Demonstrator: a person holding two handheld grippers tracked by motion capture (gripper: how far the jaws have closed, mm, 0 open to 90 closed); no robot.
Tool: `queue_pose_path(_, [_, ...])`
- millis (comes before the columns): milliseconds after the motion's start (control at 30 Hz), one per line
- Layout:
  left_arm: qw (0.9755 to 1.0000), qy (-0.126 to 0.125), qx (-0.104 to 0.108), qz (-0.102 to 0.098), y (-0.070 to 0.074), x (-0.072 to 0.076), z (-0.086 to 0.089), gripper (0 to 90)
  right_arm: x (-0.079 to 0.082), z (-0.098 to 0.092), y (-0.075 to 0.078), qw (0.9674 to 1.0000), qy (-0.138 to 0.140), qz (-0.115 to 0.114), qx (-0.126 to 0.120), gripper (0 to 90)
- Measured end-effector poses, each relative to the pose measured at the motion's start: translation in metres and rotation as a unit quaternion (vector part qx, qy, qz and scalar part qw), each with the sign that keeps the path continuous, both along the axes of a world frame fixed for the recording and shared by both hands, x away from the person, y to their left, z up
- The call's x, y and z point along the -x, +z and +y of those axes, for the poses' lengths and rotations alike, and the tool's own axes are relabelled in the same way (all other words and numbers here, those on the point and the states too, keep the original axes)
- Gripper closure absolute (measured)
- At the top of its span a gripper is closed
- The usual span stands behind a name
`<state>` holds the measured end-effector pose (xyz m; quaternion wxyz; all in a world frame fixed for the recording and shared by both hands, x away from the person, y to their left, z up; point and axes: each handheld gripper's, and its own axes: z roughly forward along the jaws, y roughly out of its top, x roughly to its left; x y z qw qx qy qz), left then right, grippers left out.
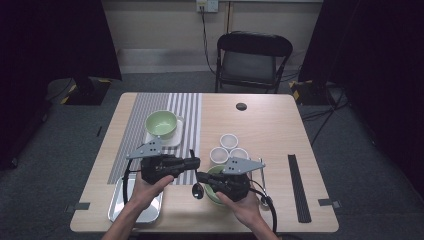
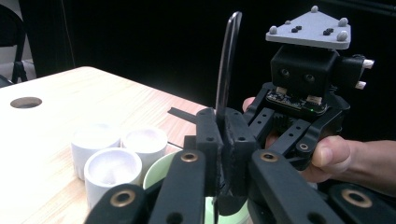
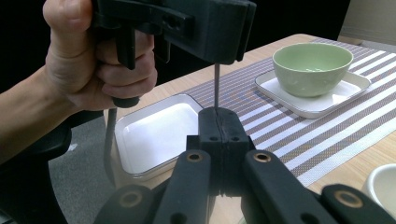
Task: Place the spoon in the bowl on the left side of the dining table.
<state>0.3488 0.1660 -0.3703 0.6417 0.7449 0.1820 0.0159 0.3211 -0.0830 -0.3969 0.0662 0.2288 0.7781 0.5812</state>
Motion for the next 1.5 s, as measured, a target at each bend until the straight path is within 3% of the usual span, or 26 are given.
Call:
queue_pose_path(367, [1.0000, 0.001, -0.006, 0.000, 0.000, 0.000, 0.000, 89.9, 0.000, 0.002, -0.002, 1.0000, 0.001, -0.004, 0.008, 86.7])
queue_pose_path(400, [1.0000, 0.003, -0.009, 0.001, 0.000, 0.000, 0.000, 89.9, 0.000, 0.002, -0.002, 0.9999, 0.001, -0.003, 0.010, 82.1])
queue_pose_path(533, [0.9998, 0.010, -0.011, 0.009, -0.002, -0.002, 0.003, 89.9, 0.000, 0.002, -0.001, 0.9999, -0.005, -0.005, 0.013, 78.1])
queue_pose_path(867, [0.9992, 0.028, -0.025, 0.012, -0.002, -0.007, 0.012, 89.9, -0.005, -0.006, 0.002, 0.9994, -0.032, 0.005, 0.011, 58.5])
queue_pose_path(1267, [0.9976, 0.063, -0.028, 0.012, -0.002, -0.011, 0.025, 89.9, -0.010, -0.027, 0.010, 0.9970, -0.077, 0.000, 0.009, 50.5])
queue_pose_path(1500, [0.9958, 0.082, -0.033, 0.023, -0.003, -0.013, 0.028, 89.9, -0.012, -0.036, 0.010, 0.9946, -0.102, -0.007, 0.020, 47.1])
